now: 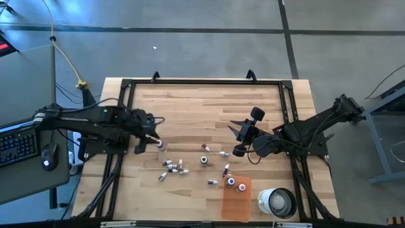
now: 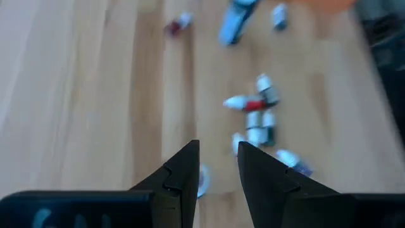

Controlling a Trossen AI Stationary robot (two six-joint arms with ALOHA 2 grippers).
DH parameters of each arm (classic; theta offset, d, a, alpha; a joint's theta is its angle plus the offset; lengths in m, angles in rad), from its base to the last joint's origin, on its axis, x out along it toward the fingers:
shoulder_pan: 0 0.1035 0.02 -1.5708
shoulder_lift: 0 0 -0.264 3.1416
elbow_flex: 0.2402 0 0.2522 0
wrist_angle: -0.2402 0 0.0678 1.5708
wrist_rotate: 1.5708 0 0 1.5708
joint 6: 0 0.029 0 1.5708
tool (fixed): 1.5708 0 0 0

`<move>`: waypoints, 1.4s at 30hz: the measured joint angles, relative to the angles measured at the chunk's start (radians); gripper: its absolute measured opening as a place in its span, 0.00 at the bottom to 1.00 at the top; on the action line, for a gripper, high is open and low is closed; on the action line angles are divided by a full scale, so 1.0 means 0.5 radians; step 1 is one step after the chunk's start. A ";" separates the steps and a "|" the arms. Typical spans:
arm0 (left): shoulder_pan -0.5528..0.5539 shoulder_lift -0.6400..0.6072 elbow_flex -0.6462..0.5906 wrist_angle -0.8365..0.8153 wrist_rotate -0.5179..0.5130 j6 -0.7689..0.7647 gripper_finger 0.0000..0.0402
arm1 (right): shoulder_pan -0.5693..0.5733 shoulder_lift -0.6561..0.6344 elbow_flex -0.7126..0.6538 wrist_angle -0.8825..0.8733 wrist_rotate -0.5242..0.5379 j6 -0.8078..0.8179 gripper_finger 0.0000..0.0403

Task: Pick & Place food coloring
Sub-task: Put the large purple food coloring bottle into the orange bin

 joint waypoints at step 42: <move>-0.001 0.306 0.076 -0.117 -0.041 -0.018 0.27 | 0.000 0.000 0.000 -0.001 0.005 -0.002 0.19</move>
